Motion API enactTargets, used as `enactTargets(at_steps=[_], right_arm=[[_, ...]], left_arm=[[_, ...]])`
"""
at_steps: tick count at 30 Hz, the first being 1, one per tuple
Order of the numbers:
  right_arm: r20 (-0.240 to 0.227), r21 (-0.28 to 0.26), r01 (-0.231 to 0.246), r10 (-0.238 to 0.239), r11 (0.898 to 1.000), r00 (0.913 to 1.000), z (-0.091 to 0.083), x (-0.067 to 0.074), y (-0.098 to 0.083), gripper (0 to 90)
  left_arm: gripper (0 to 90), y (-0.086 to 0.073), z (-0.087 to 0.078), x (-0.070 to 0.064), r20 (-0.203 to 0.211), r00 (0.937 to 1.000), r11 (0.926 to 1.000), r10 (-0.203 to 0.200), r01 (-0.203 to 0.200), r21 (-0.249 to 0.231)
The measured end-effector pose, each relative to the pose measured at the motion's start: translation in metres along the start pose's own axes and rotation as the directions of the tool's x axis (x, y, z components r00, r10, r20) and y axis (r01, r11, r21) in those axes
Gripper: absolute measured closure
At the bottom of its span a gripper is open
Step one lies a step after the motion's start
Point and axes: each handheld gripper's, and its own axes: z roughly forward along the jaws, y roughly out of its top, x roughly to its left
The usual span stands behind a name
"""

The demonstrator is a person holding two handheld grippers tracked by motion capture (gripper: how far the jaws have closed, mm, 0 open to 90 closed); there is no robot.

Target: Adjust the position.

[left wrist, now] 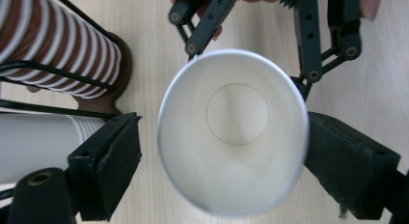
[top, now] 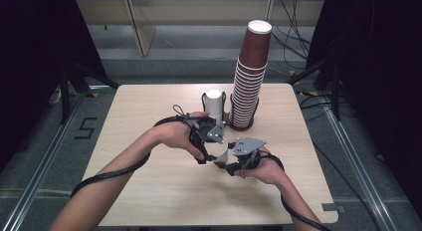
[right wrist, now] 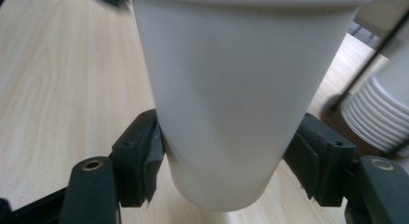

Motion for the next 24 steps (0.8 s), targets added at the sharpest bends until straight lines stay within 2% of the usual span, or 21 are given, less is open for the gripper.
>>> enactTargets(at_steps=[1,2,3,5,8,9,10,11,12,14,15,16,18,21,22,23,24], right_arm=[[0.014,-0.013,0.004,-0.004,1.0,0.9999,-0.001,-0.001,-0.001,33.8],[0.024,-0.01,-0.014,0.014,1.0,0.9996,-0.004,-0.002,-0.003,33.8],[0.044,-0.021,-0.004,0.005,1.0,0.999,-0.007,-0.005,-0.005,33.8],[0.065,-0.027,-0.031,0.032,0.999,0.9974,-0.011,-0.007,-0.009,33.8],[0.101,-0.049,-0.05,0.055,0.998,0.9933,-0.017,-0.009,-0.013,33.8],[0.109,-0.052,-0.055,0.06,0.997,0.9923,-0.018,-0.01,-0.014,33.8],[0.115,-0.056,-0.053,0.059,0.997,0.9916,-0.02,-0.011,-0.015,33.7],[0.128,-0.051,-0.071,0.077,0.996,0.9888,-0.023,-0.011,-0.016,33.7],[0.135,-0.07,-0.068,0.077,0.995,0.9879,-0.024,-0.012,-0.017,33.7],[0.137,-0.06,-0.084,0.091,0.995,0.9863,-0.027,-0.013,-0.018,33.6],[0.147,-0.062,-0.074,0.083,0.995,0.9857,-0.029,-0.014,-0.019,33.6],[0.154,-0.066,-0.091,0.101,0.994,0.9829,-0.031,-0.014,-0.02,33.6],[0.169,-0.072,-0.094,0.105,0.993,0.9799,-0.034,-0.016,-0.023,33.6],[0.2,-0.09,-0.137,0.152,0.987,0.9678,-0.039,-0.016,-0.027,33.6],[0.216,-0.098,-0.129,0.148,0.987,0.9652,-0.041,-0.018,-0.029,33.6],[0.22,-0.103,-0.15,0.17,0.983,0.9605,-0.043,-0.018,-0.03,33.6],[0.226,-0.104,-0.151,0.171,0.983,0.9589,-0.045,-0.019,-0.031,33.6]], left_arm=[[14.2,-0.002,-0.002,0.0,-0.014,0.9999,1.0,-0.003,0.003,-0.009],[14.2,-0.006,-0.005,0.0,-0.03,0.9994,0.9996,-0.014,0.013,-0.027],[14.2,-0.008,-0.006,-0.001,-0.034,0.9991,0.9989,-0.025,0.024,-0.041],[14.2,-0.014,-0.01,-0.002,-0.048,0.997,0.9954,-0.061,0.057,-0.077],[14.2,-0.024,-0.012,-0.005,-0.069,0.9915,0.9864,-0.11,0.101,-0.13],[14.2,-0.027,-0.012,-0.007,-0.076,0.9881,0.9811,-0.134,0.121,-0.151],[14.3,-0.031,-0.013,-0.008,-0.089,0.9856,0.9784,-0.144,0.128,-0.162],[14.3,-0.035,-0.012,-0.01,-0.095,0.9831,0.9747,-0.157,0.138,-0.175],[14.3,-0.037,-0.012,-0.011,-0.099,0.9808,0.9714,-0.168,0.148,-0.186],[14.3,-0.043,-0.013,-0.013,-0.103,0.974,0.9616,-0.202,0.177,-0.21],[14.4,-0.047,-0.012,-0.016,-0.117,0.9676,0.9535,-0.223,0.192,-0.232],[14.4,-0.05,-0.01,-0.018,-0.123,0.9634,0.9481,-0.238,0.203,-0.244],[14.4,-0.055,-0.007,-0.021,-0.134,0.9561,0.9404,-0.261,0.22,-0.259],[14.5,-0.061,0.0,-0.027,-0.159,0.9408,0.9273,-0.299,0.247,-0.281],[14.5,-0.063,0.001,-0.028,-0.159,0.9384,0.9238,-0.307,0.253,-0.287],[14.6,-0.066,0.003,-0.03,-0.163,0.9328,0.9181,-0.321,0.265,-0.295],[14.5,-0.069,0.005,-0.032,-0.166,0.9275,0.9121,-0.335,0.275,-0.304]])
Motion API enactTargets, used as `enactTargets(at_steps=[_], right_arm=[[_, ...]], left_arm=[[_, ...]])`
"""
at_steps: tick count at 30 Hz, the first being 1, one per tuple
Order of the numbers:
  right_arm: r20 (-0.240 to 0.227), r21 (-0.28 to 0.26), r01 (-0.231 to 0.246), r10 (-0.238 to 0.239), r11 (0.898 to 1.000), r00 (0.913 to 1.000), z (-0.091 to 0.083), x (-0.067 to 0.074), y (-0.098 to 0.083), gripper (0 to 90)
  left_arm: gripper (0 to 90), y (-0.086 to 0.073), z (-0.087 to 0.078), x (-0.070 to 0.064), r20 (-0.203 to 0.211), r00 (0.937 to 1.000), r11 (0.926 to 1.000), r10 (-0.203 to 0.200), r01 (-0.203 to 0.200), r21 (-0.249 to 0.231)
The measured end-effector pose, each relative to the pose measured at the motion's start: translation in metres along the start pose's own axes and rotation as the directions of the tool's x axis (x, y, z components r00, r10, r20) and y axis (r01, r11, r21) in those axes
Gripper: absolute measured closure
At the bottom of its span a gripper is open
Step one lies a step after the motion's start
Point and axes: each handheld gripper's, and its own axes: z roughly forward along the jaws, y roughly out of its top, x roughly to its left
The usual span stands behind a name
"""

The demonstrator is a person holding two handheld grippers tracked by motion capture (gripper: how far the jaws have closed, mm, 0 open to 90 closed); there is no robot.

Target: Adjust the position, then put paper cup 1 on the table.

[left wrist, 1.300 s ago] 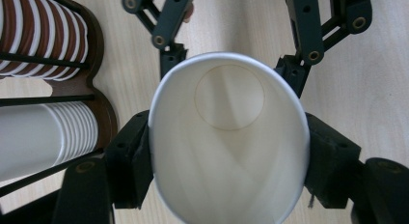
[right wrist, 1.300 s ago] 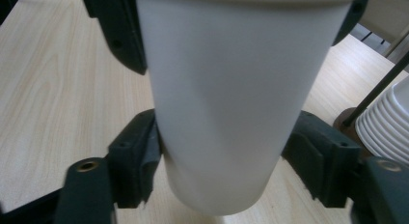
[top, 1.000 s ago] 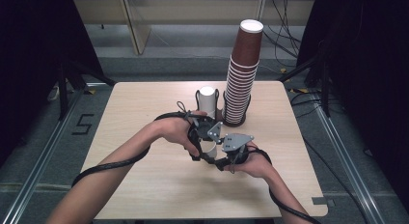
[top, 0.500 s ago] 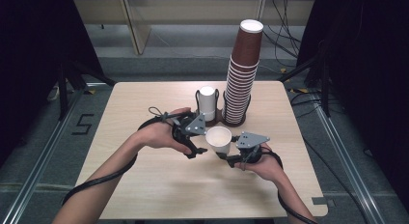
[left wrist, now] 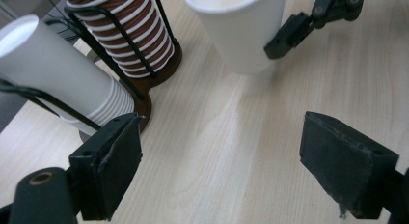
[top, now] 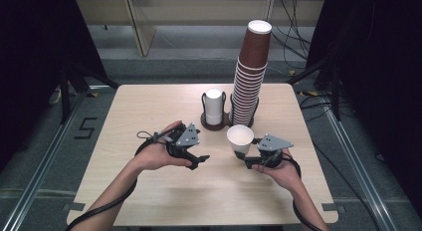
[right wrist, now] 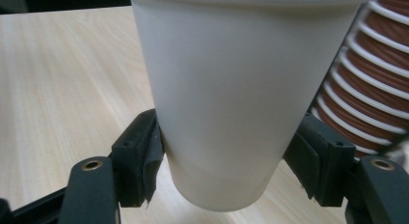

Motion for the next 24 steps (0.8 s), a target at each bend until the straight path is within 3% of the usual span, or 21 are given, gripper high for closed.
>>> enactTargets(at_steps=[5,8,11,12,13,16,17,19,22,23,24], right_arm=[[0.023,-0.006,-0.057,0.057,0.998,0.9981,-0.008,-0.005,-0.005,33.6],[0.051,-0.015,-0.039,0.039,0.999,0.9979,-0.013,-0.008,-0.006,33.6],[0.063,-0.021,-0.07,0.072,0.997,0.9954,-0.016,-0.009,-0.007,33.6],[0.084,-0.02,-0.036,0.038,0.999,0.9957,-0.017,-0.012,-0.008,33.6],[0.08,-0.024,-0.066,0.067,0.998,0.9945,-0.018,-0.012,-0.009,33.6],[0.088,-0.027,-0.085,0.087,0.996,0.9923,-0.021,-0.016,-0.011,33.6],[0.096,-0.041,-0.069,0.072,0.997,0.9927,-0.02,-0.017,-0.011,33.6],[0.078,-0.026,-0.104,0.105,0.994,0.9914,-0.022,-0.017,-0.012,33.6],[0.115,-0.025,-0.119,0.121,0.993,0.986,-0.025,-0.018,-0.013,33.6],[0.102,-0.039,-0.108,0.112,0.993,0.9884,-0.024,-0.02,-0.013,33.6],[0.137,-0.047,-0.087,0.092,0.995,0.9862,-0.025,-0.023,-0.014,33.5]], left_arm=[[14.9,-0.012,0.001,-0.005,-0.031,0.9983,0.9987,-0.05,0.049,-0.016],[14.9,-0.019,0.001,-0.007,-0.039,0.9956,0.9962,-0.085,0.085,-0.021],[14.8,-0.022,-0.001,-0.006,-0.05,0.9953,0.9964,-0.083,0.082,-0.022],[14.8,-0.023,-0.001,-0.006,-0.058,0.9946,0.9957,-0.087,0.085,-0.036],[14.8,-0.024,-0.001,-0.006,-0.059,0.9939,0.995,-0.093,0.09,-0.044],[14.8,-0.027,-0.002,-0.004,-0.065,0.9929,0.9947,-0.099,0.097,-0.033],[14.8,-0.028,-0.001,-0.004,-0.064,0.9925,0.994,-0.104,0.102,-0.039],[14.8,-0.03,-0.001,-0.004,-0.073,0.991,0.9933,-0.113,0.11,-0.036],[14.8,-0.032,-0.002,-0.004,-0.08,0.99,0.993,-0.116,0.114,-0.03],[14.8,-0.034,-0.002,-0.005,-0.087,0.9881,0.9917,-0.126,0.124,-0.032],[14.8,-0.035,-0.001,-0.004,-0.088,0.9868,0.9901,-0.136,0.132,-0.048]])
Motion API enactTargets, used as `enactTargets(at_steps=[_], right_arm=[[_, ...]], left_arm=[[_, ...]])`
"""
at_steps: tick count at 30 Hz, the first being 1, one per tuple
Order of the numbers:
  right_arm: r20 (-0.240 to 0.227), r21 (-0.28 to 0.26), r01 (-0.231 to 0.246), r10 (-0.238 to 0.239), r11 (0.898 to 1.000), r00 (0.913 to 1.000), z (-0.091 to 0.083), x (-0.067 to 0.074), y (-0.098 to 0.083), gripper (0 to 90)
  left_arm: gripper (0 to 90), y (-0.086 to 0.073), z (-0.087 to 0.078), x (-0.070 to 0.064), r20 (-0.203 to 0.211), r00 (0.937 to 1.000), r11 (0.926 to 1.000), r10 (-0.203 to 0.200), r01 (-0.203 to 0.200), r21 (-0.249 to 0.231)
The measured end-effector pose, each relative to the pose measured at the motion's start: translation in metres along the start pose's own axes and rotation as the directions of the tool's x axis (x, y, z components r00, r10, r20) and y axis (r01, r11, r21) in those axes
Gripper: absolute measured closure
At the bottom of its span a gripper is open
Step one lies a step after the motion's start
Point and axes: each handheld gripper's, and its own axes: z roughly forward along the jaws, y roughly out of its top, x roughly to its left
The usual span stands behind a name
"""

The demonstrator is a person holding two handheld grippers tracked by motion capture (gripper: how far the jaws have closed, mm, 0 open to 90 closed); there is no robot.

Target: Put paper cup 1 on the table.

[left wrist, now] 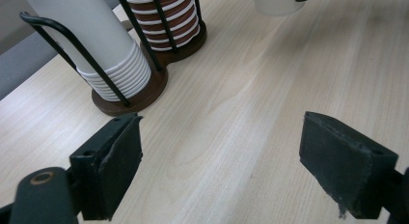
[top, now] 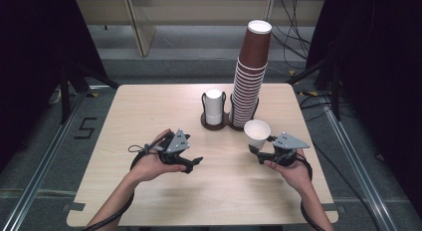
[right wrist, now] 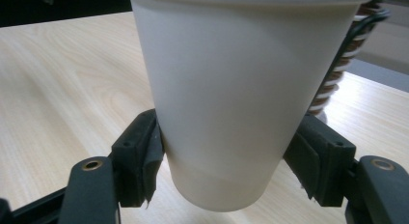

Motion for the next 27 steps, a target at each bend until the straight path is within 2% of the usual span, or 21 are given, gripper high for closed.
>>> enactTargets(at_steps=[1,2,3,4,6,7,8,9,10,11,12,14,15,17,19,20,21,22,23,24,27], right_arm=[[0.011,-0.002,-0.021,0.021,1.0,0.9997,-0.001,0.0,-0.001,33.5],[0.024,0.001,0.012,-0.012,1.0,0.9996,-0.001,-0.003,-0.001,33.5],[0.034,0.002,-0.03,0.03,1.0,0.999,-0.002,-0.002,-0.003,33.5],[0.036,-0.002,-0.019,0.019,1.0,0.9992,-0.002,-0.005,-0.003,33.5],[0.027,0.012,-0.063,0.062,0.998,0.9977,-0.004,-0.007,-0.005,33.5],[0.064,0.0,-0.048,0.048,0.999,0.9968,-0.006,-0.008,-0.006,33.5],[0.061,0.014,-0.071,0.07,0.997,0.9957,-0.007,-0.009,-0.006,33.5],[0.048,0.015,-0.072,0.072,0.997,0.9963,-0.008,-0.011,-0.007,33.5],[0.07,0.017,-0.073,0.072,0.997,0.995,-0.009,-0.012,-0.007,33.5],[0.095,0.003,-0.085,0.084,0.996,0.9919,-0.01,-0.012,-0.008,33.5],[0.101,0.01,-0.061,0.06,0.998,0.9931,-0.011,-0.015,-0.009,33.5],[0.122,0.01,-0.068,0.067,0.998,0.9903,-0.012,-0.017,-0.009,33.5],[0.131,0.001,-0.068,0.067,0.998,0.9892,-0.012,-0.019,-0.01,33.5],[0.173,0.005,-0.058,0.056,0.998,0.9834,-0.014,-0.023,-0.01,33.4],[0.196,0.016,-0.086,0.082,0.996,0.9773,-0.014,-0.024,-0.011,33.3],[0.199,0.014,-0.081,0.077,0.997,0.977,-0.015,-0.026,-0.011,33.3],[0.197,0.018,-0.096,0.091,0.995,0.9762,-0.015,-0.027,-0.012,33.3],[0.206,0.02,-0.107,0.101,0.994,0.9733,-0.015,-0.027,-0.012,33.3],[0.215,0.019,-0.094,0.088,0.995,0.9727,-0.014,-0.031,-0.013,33.3],[0.234,0.016,-0.104,0.097,0.994,0.9672,-0.014,-0.031,-0.014,33.3],[0.255,0.028,-0.131,0.12,0.991,0.9594,-0.013,-0.035,-0.014,33.2]], left_arm=[[14.8,-0.001,0.0,0.0,-0.001,1.0,1.0,-0.005,0.005,0.006],[14.9,-0.003,0.0,0.0,-0.006,0.9999,1.0,-0.01,0.01,-0.001],[14.9,-0.004,0.001,0.0,-0.007,0.9999,0.9999,-0.012,0.012,0.0],[14.9,-0.005,0.0,0.0,-0.005,0.9998,0.9998,-0.019,0.019,0.004],[14.9,-0.007,0.0,0.0,-0.008,0.9997,0.9997,-0.024,0.024,0.002],[14.9,-0.009,0.001,-0.001,-0.016,0.9994,0.9994,-0.032,0.032,-0.009],[14.9,-0.01,0.0,-0.001,-0.018,0.9993,0.9994,-0.034,0.034,-0.004],[14.9,-0.011,0.001,-0.003,-0.021,0.9986,0.9986,-0.049,0.048,-0.021],[14.9,-0.012,0.0,-0.002,-0.019,0.9988,0.9989,-0.045,0.045,-0.011],[14.9,-0.014,0.0,-0.003,-0.022,0.9979,0.9979,-0.061,0.06,-0.023],[14.9,-0.015,0.0,-0.004,-0.024,0.9976,0.9976,-0.065,0.064,-0.025],[14.9,-0.017,-0.002,-0.003,-0.033,0.9981,0.9986,-0.053,0.053,-0.01],[14.9,-0.019,-0.001,-0.004,-0.035,0.9967,0.9972,-0.073,0.072,-0.021],[14.9,-0.022,-0.002,-0.004,-0.032,0.996,0.9963,-0.084,0.083,-0.024],[14.9,-0.026,0.0,-0.006,-0.041,0.9931,0.9934,-0.11,0.108,-0.038],[14.9,-0.027,0.0,-0.005,-0.039,0.9941,0.9946,-0.101,0.1,-0.029],[14.9,-0.029,0.0,-0.006,-0.042,0.9924,0.9929,-0.116,0.114,-0.032],[14.9,-0.032,0.001,-0.005,-0.041,0.993,0.9936,-0.111,0.11,-0.024],[14.9,-0.033,0.002,-0.007,-0.05,0.9897,0.9905,-0.134,0.132,-0.039],[14.9,-0.035,0.001,-0.006,-0.054,0.9906,0.9918,-0.126,0.124,-0.027],[14.9,-0.038,0.002,-0.008,-0.062,0.9867,0.9883,-0.15,0.148,-0.037]])
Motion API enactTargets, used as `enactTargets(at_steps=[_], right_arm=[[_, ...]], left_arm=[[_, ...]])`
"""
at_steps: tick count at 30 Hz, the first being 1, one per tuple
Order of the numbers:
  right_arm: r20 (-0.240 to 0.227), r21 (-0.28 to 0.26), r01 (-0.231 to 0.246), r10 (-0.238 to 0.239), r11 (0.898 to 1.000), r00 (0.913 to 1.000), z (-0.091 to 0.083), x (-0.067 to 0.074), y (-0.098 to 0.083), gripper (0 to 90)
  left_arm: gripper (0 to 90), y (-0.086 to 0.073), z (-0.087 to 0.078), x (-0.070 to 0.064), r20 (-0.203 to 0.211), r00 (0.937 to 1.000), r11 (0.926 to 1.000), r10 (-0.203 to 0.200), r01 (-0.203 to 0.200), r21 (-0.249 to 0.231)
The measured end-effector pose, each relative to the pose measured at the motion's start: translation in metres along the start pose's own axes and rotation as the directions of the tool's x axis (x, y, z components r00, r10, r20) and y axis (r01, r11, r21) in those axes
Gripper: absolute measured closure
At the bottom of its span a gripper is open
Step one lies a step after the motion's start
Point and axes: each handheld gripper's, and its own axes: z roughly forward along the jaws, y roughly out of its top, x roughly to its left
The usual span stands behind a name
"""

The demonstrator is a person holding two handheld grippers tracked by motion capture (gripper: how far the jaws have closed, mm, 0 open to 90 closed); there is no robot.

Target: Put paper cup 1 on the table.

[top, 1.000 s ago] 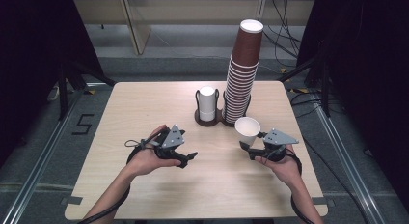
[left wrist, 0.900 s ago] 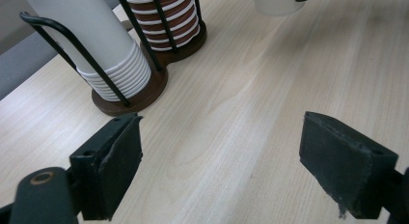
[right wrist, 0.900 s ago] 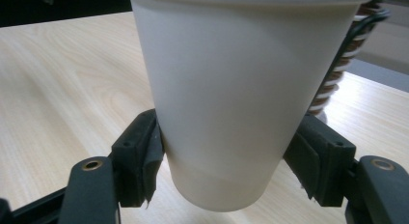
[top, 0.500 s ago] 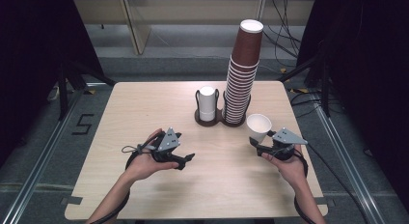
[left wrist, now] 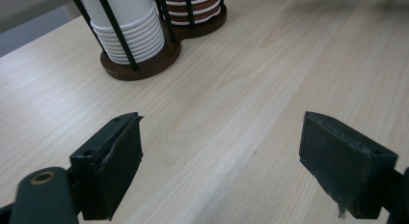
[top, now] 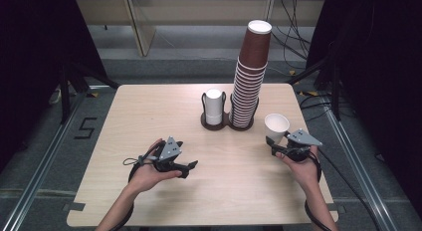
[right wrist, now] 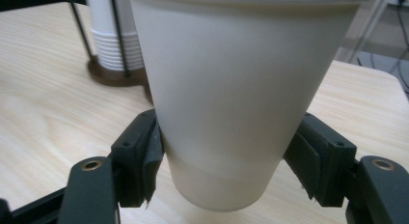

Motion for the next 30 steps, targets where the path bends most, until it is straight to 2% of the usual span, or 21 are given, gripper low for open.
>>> enactTargets(at_steps=[1,2,4,7,8,9,10,11,12,13,15,16,19,20,22,23,25,26,28,29,30], right_arm=[[0.011,0.01,0.002,-0.002,1.0,0.9999,0.0,-0.002,0.0,33.2],[0.013,0.003,0.0,0.0,1.0,0.9999,0.002,-0.003,0.0,33.2],[0.02,0.02,-0.002,0.001,1.0,0.9998,0.004,-0.006,0.001,33.2],[0.036,0.024,-0.026,0.026,0.999,0.999,0.009,-0.008,0.002,33.2],[0.057,0.028,-0.042,0.041,0.999,0.9976,0.01,-0.008,0.001,33.2],[0.048,0.024,-0.02,0.018,1.0,0.9987,0.013,-0.011,0.002,33.2],[0.046,0.031,-0.034,0.032,0.999,0.9984,0.014,-0.011,0.002,33.2],[0.044,0.024,-0.031,0.03,0.999,0.9986,0.017,-0.012,0.002,33.1],[0.054,0.041,-0.037,0.035,0.998,0.998,0.018,-0.012,0.002,33.1],[0.044,0.043,-0.043,0.041,0.998,0.9982,0.02,-0.014,0.002,33.1],[0.067,0.038,-0.032,0.029,0.999,0.9973,0.023,-0.016,0.0,33.1],[0.055,0.046,-0.062,0.059,0.997,0.9967,0.023,-0.015,0.0,33.1],[0.061,0.058,-0.048,0.045,0.997,0.9971,0.026,-0.019,-0.001,33.1],[0.063,0.071,-0.072,0.068,0.995,0.9957,0.026,-0.019,-0.001,33.1],[0.068,0.078,-0.048,0.043,0.996,0.9968,0.028,-0.023,-0.002,33.1],[0.075,0.083,-0.082,0.076,0.993,0.9943,0.028,-0.022,-0.002,33.1],[0.095,0.092,-0.085,0.076,0.992,0.9926,0.029,-0.023,-0.003,33.0],[0.089,0.091,-0.087,0.079,0.992,0.9929,0.031,-0.024,-0.004,33.0],[0.101,0.085,-0.078,0.069,0.993,0.9924,0.033,-0.025,-0.004,33.0],[0.113,0.086,-0.085,0.075,0.993,0.9907,0.034,-0.024,-0.004,33.0],[0.121,0.1,-0.116,0.104,0.988,0.9872,0.033,-0.022,-0.004,32.9]], left_arm=[[14.9,-0.001,0.0,0.001,0.001,1.0,0.9999,0.01,-0.01,0.008],[14.9,-0.002,0.0,0.0,0.0,1.0,1.0,-0.006,0.006,-0.001],[14.9,-0.004,0.001,-0.001,-0.001,0.9999,0.9999,-0.012,0.012,0.0],[14.8,-0.006,0.001,-0.001,-0.002,0.9999,0.9999,-0.016,0.016,0.003],[14.9,-0.007,0.002,-0.002,-0.002,0.9998,0.9998,-0.019,0.019,0.001],[14.9,-0.007,0.002,-0.002,0.001,0.9998,0.9998,-0.02,0.02,0.002],[14.9,-0.008,0.001,-0.001,-0.001,1.0,0.9998,-0.003,0.003,0.019],[14.8,-0.009,0.002,-0.001,0.007,1.0,0.9999,-0.007,0.007,0.014],[14.9,-0.009,0.003,-0.003,0.004,0.9998,0.9998,-0.018,0.018,0.011],[14.9,-0.01,0.003,-0.003,0.003,0.9997,0.9997,-0.023,0.023,0.007],[14.9,-0.011,0.004,-0.003,0.01,0.9997,0.9997,-0.022,0.022,0.011],[14.8,-0.011,0.004,-0.003,0.009,0.9997,0.9997,-0.023,0.023,0.01],[14.8,-0.011,0.004,-0.004,0.012,0.9995,0.9995,-0.03,0.03,0.005],[14.8,-0.011,0.004,-0.004,0.012,0.9994,0.9995,-0.032,0.032,0.005],[14.9,-0.011,0.005,-0.004,0.013,0.9994,0.9995,-0.032,0.032,0.006],[14.9,-0.011,0.005,-0.004,0.013,0.9994,0.9995,-0.032,0.032,0.006],[14.9,-0.011,0.005,-0.005,0.006,0.9993,0.9993,-0.036,0.036,0.008],[14.9,-0.011,0.006,-0.004,0.017,0.9992,0.9994,-0.036,0.035,0.006],[14.9,-0.011,0.006,-0.005,0.008,0.9996,0.9995,-0.028,0.027,0.015],[14.9,-0.011,0.006,-0.005,0.013,0.9997,0.9995,-0.02,0.02,0.023],[14.8,-0.011,0.006,-0.005,0.013,0.9997,0.9995,-0.021,0.021,0.024]])
